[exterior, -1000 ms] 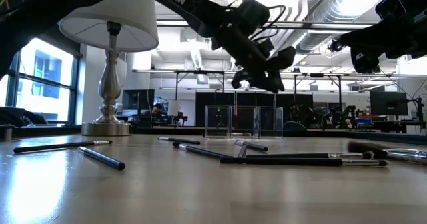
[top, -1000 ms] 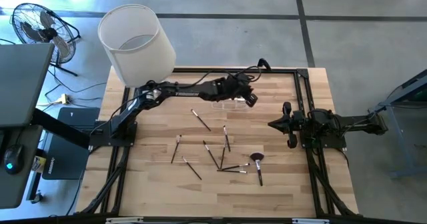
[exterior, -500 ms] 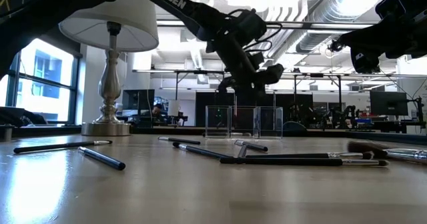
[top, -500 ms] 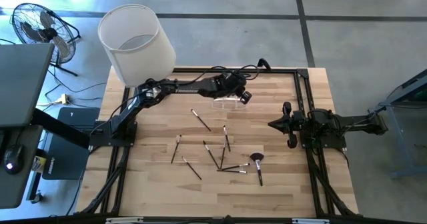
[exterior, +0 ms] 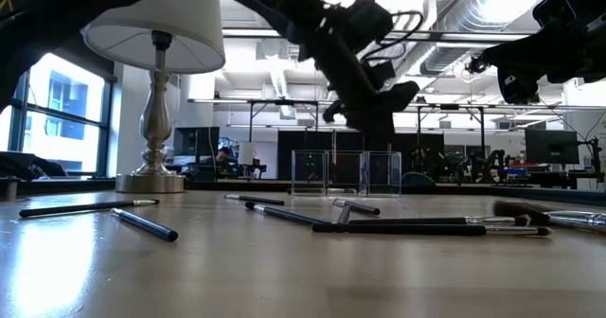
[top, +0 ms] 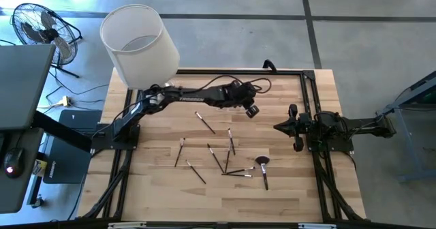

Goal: Put items in baskets/containers
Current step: Put the foundation brush into the transparent organizer

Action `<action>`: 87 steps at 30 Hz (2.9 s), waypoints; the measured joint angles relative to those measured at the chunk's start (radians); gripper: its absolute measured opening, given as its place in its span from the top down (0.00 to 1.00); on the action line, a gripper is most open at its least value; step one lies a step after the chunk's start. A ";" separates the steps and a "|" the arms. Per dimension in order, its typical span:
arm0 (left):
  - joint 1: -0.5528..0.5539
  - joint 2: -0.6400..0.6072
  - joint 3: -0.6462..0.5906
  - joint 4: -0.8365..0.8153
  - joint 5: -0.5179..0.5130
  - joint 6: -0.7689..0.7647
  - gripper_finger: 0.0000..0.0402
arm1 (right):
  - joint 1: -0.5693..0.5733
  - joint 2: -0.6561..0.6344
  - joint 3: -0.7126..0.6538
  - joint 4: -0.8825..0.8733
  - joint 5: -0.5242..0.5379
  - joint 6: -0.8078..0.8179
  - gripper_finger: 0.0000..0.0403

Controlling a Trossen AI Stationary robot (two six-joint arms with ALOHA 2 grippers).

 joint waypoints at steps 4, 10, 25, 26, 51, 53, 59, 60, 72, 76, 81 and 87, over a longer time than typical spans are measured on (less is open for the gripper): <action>-0.001 -0.002 0.081 -0.123 -0.044 0.072 0.80 | 0.000 0.000 0.000 0.000 0.000 0.000 1.00; 0.026 -0.002 0.210 -0.323 -0.053 -0.009 0.80 | 0.000 0.000 0.000 0.000 0.000 0.000 1.00; 0.102 -0.002 0.237 -0.505 0.109 -0.045 0.80 | 0.000 0.000 0.000 0.000 0.000 0.000 1.00; 0.101 -0.002 0.237 -0.505 0.110 -0.045 0.80 | 0.000 0.000 0.000 0.000 0.000 0.000 1.00; -0.233 -0.080 0.235 -0.442 -0.046 -0.092 0.99 | 0.000 0.000 0.000 0.001 0.000 0.000 1.00; -0.277 -0.087 0.212 -0.433 -0.070 -0.134 0.99 | 0.000 0.000 0.000 0.000 0.000 0.000 1.00; -0.407 -0.098 0.104 -0.470 -0.167 -0.377 1.00 | 0.000 0.000 0.000 0.000 0.000 0.000 1.00; -0.429 -0.103 0.087 -0.465 -0.188 -0.425 1.00 | 0.000 0.000 0.000 0.000 0.000 0.000 1.00; -0.662 -0.340 -0.318 -0.479 -0.483 -0.921 1.00 | 0.000 0.012 -0.001 0.010 0.000 0.000 1.00; -0.704 -0.485 -0.573 -0.311 -0.490 -0.943 1.00 | 0.000 0.018 -0.001 0.024 0.000 0.000 1.00; -0.718 -0.670 -0.915 0.173 -0.412 -0.731 1.00 | 0.000 0.024 -0.001 0.078 0.001 0.000 1.00; -0.666 -0.875 -1.280 0.627 -0.221 -0.396 1.00 | 0.000 0.098 0.003 0.268 0.110 0.059 1.00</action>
